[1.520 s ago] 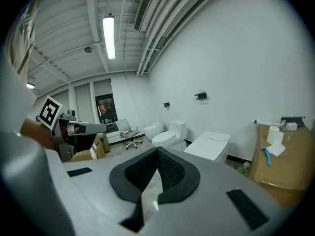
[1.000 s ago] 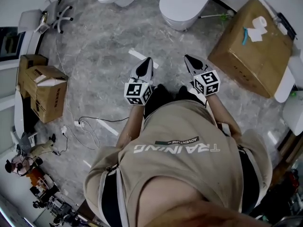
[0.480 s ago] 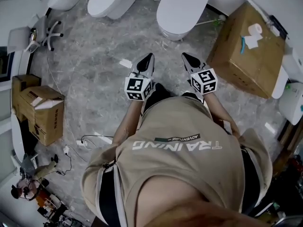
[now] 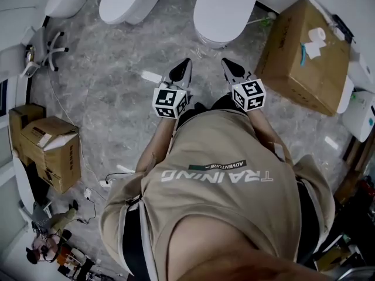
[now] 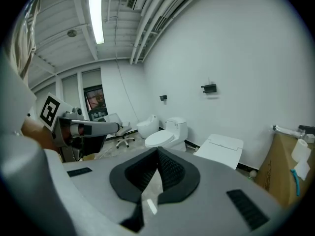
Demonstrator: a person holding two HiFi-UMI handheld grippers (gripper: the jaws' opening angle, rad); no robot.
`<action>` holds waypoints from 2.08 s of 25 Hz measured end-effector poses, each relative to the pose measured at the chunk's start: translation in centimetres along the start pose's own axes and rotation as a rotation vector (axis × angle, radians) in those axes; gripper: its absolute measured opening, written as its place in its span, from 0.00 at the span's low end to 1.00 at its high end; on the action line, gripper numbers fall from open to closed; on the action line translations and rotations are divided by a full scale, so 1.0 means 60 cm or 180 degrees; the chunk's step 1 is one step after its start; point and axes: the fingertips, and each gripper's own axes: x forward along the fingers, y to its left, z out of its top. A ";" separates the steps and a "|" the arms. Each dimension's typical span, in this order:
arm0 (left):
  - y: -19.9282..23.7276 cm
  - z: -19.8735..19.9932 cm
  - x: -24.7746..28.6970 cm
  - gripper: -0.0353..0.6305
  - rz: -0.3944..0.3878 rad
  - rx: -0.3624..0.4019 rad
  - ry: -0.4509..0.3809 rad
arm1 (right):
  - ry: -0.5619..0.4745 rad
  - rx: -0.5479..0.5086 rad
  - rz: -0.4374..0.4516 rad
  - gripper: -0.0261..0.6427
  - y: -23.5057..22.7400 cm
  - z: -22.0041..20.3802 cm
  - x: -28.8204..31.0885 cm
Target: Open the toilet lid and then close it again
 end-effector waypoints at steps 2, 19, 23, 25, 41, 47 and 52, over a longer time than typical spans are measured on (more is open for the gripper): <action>0.014 0.003 0.009 0.06 -0.0019 -0.0149 -0.0017 | 0.0055 -0.0027 0.0017 0.05 -0.005 0.004 0.013; 0.121 0.125 0.242 0.06 0.0103 0.0016 -0.0023 | -0.0056 -0.0127 0.0174 0.05 -0.188 0.113 0.192; 0.126 0.139 0.307 0.06 0.0035 0.0093 0.0062 | 0.0000 -0.0349 0.0101 0.05 -0.238 0.115 0.211; 0.123 0.140 0.329 0.06 -0.0041 0.0128 0.0125 | 0.0010 -0.0274 0.0092 0.05 -0.251 0.110 0.214; 0.202 0.129 0.468 0.06 -0.0830 0.0536 0.0484 | 0.0059 0.0543 -0.0840 0.05 -0.307 0.114 0.268; 0.224 0.102 0.526 0.06 -0.1209 0.0687 0.0642 | 0.0041 0.0676 -0.1285 0.05 -0.346 0.126 0.287; 0.214 0.067 0.561 0.06 -0.1360 0.0629 0.0868 | 0.0170 0.0882 -0.1550 0.05 -0.363 0.089 0.252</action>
